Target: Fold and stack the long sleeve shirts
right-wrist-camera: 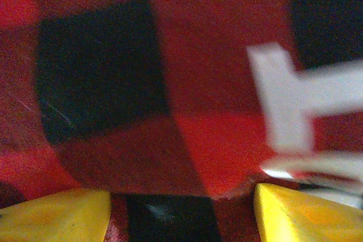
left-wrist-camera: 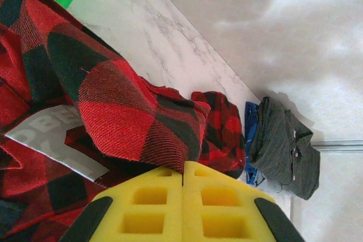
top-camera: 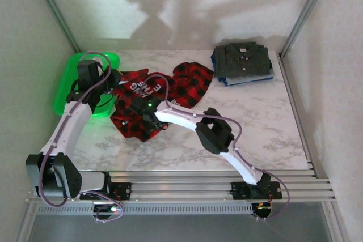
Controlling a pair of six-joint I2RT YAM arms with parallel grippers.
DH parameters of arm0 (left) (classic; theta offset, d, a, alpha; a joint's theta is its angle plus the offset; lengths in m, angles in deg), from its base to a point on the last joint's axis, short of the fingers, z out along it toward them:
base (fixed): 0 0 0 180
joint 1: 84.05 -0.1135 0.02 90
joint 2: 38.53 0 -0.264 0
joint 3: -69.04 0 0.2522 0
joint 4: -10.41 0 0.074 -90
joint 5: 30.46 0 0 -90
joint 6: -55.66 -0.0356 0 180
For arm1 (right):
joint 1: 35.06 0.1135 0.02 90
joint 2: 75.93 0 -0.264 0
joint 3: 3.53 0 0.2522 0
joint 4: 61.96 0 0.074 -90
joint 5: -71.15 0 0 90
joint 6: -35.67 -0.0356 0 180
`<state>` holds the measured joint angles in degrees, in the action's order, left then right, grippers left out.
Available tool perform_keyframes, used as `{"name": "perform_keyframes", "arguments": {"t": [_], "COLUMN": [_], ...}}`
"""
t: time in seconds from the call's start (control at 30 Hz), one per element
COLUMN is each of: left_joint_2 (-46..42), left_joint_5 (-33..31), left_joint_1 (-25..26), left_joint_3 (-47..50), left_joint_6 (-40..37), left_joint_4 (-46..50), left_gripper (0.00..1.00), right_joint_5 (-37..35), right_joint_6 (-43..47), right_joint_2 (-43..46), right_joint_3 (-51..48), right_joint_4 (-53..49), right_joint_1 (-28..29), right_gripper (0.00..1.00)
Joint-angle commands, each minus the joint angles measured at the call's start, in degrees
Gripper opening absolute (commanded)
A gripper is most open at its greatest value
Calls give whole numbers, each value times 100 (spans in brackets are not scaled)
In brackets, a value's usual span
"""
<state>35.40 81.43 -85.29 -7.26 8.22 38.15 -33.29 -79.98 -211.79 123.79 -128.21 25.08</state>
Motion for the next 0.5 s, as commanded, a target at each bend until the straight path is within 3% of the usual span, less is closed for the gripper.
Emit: {"name": "perform_keyframes", "arguments": {"t": [0.0,0.23,0.47], "left_joint_2": [-278,-389,-330], "left_joint_5": [333,465,427], "left_joint_1": [16,575,642], "left_joint_3": [173,662,629], "left_joint_6": [-42,179,193], "left_joint_4": [-101,-617,-617], "left_gripper": [0,0,0], "right_joint_5": [-356,-68,465], "right_joint_6": [-447,-210,802], "right_joint_2": [608,2214,3395], "right_joint_3": [-1694,-3597,-3195], "right_joint_4": [-297,561,650], "right_joint_1": [-543,-607,-98], "right_gripper": [66,70,75]}}
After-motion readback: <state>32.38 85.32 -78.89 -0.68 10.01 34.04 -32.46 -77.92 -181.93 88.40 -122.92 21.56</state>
